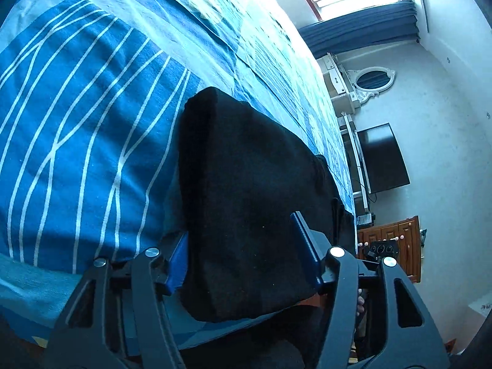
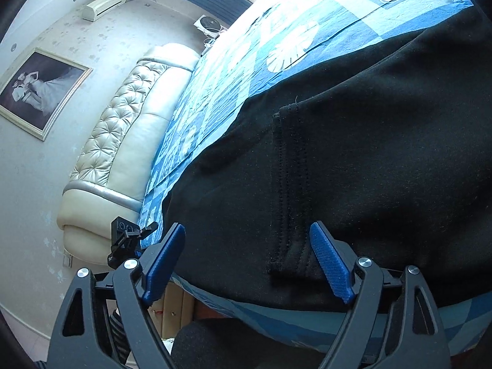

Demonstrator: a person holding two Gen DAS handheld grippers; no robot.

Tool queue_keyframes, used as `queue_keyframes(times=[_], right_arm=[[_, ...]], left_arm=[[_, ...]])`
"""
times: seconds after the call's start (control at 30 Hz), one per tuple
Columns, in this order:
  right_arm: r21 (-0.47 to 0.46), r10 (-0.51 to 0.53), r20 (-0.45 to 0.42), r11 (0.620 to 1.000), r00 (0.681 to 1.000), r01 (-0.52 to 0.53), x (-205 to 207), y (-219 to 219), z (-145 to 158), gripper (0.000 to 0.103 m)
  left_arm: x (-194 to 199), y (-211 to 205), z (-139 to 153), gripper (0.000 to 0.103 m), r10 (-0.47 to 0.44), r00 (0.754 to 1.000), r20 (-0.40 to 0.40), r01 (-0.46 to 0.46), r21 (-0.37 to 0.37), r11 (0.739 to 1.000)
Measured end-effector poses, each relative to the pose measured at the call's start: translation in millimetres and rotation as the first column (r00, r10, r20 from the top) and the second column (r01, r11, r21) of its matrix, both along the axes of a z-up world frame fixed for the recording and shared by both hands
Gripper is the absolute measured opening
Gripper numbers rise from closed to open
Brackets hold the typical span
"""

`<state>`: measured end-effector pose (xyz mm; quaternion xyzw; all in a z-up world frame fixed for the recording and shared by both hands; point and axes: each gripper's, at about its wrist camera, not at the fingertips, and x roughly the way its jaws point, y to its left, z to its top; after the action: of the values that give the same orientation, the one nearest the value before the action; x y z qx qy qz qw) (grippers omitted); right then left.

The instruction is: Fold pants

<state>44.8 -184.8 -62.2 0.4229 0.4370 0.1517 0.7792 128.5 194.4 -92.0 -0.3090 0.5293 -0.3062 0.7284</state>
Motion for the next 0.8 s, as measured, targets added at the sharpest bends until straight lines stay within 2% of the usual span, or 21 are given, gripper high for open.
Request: queue_keyframes(times=[0.07,0.1,0.23,0.3,0.37,0.47,0.53,0.7,0.8], right_arm=[[-0.001,-0.01,0.004,1.0,1.0,0.01,-1,-1,-1,0.083],[-0.001,-0.014,0.005,1.0,1.0,0.014,-1,-1,-1,0.083],[0.007,-0.036,0.006,0.999,0.999,0.036,-2,-3,1,0.082],[0.013,-0.045,0.013,0.999,0.999,0.045,-4,-4,5,0.082],[0.003,-0.052,0.023,0.999,0.998,0.052,-8,-6,10,0.082],[-0.002,-0.044,0.033,0.999,0.998,0.045,-16,-10,21,0.082],[-0.009,-0.03,0.037,1.0,0.999,0.03,-21,-13,29,0.082],[-0.019,-0.009,0.042,1.0,0.999,0.01,-35,-30,45,0.082],[-0.024,-0.013,0.058,1.0,0.998,0.014,-45,-45,52,0.082]], left_arm=[[-1,-15,-1,0.017,-0.024,1.0,-0.014,0.025,0.051,0.998],[-1,-22,-2,0.016,-0.029,0.999,-0.024,0.031,0.074,0.997],[-7,-28,12,0.013,-0.011,1.0,0.01,0.009,0.136,0.991],[-9,-26,25,0.012,0.006,1.0,0.015,-0.008,0.119,0.993],[-12,-26,43,0.012,0.015,1.0,0.027,-0.017,0.09,0.996],[-16,-42,81,0.012,-0.005,0.997,0.079,-0.004,0.118,0.993],[-17,-60,108,0.012,-0.029,0.993,0.113,0.014,0.133,0.991],[-25,-124,174,0.012,-0.106,0.975,0.196,0.06,0.225,0.972],[-35,-173,202,0.012,-0.165,0.955,0.245,0.084,0.31,0.947]])
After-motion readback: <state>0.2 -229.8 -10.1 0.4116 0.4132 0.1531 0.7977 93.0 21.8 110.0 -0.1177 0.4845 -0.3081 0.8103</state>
